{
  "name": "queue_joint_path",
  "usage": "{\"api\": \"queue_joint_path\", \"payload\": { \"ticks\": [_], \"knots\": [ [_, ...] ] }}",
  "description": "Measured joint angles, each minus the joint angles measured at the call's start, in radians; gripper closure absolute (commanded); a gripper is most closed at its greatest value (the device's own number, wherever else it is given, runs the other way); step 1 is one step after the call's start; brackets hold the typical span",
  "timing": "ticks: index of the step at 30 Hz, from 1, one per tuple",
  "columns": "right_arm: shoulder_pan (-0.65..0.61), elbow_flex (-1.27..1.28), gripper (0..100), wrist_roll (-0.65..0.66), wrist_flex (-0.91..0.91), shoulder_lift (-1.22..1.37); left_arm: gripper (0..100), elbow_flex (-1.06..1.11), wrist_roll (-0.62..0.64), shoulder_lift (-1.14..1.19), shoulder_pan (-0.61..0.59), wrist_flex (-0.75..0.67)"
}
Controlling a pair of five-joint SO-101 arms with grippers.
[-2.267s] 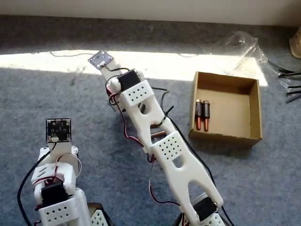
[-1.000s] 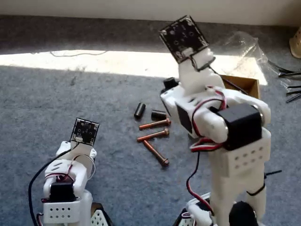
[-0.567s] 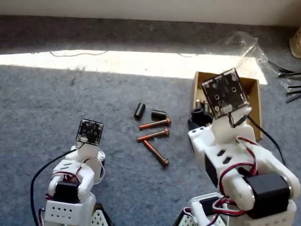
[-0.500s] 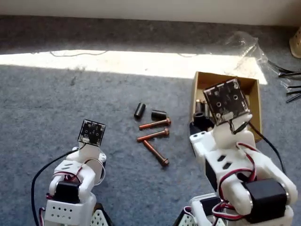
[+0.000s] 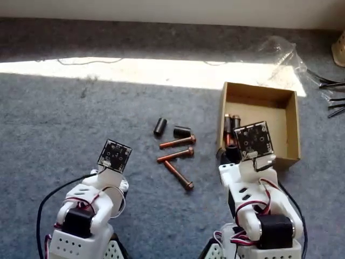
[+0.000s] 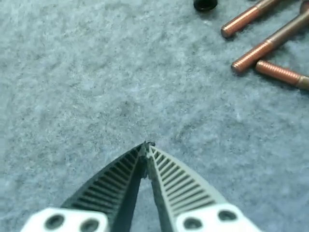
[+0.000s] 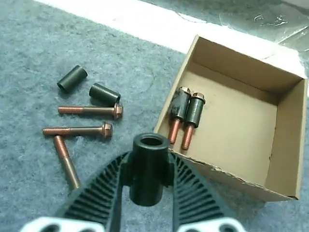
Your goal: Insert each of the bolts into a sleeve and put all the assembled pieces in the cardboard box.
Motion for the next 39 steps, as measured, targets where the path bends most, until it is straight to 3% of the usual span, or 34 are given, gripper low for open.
{"api": "queue_joint_path", "payload": {
  "ticks": [7,11,21,31,39],
  "knots": [
    [0.035,0.23,99.5,-0.008,-0.109,-0.087,95,-0.052,-0.054,0.0,0.051,0.0],
    [0.098,0.249,99.5,-0.061,-0.123,-0.121,95,-0.1,-0.117,-0.002,0.054,0.0],
    [0.107,0.316,99.5,-0.101,-0.161,-0.133,95,-0.169,-0.207,-0.006,0.054,0.0],
    [0.107,0.348,99.5,-0.101,-0.198,-0.144,96,-0.19,-0.21,0.0,0.081,0.006],
    [0.107,0.367,99.5,-0.101,-0.203,-0.135,95,-0.393,-0.212,0.295,0.123,0.008]
  ]
}}
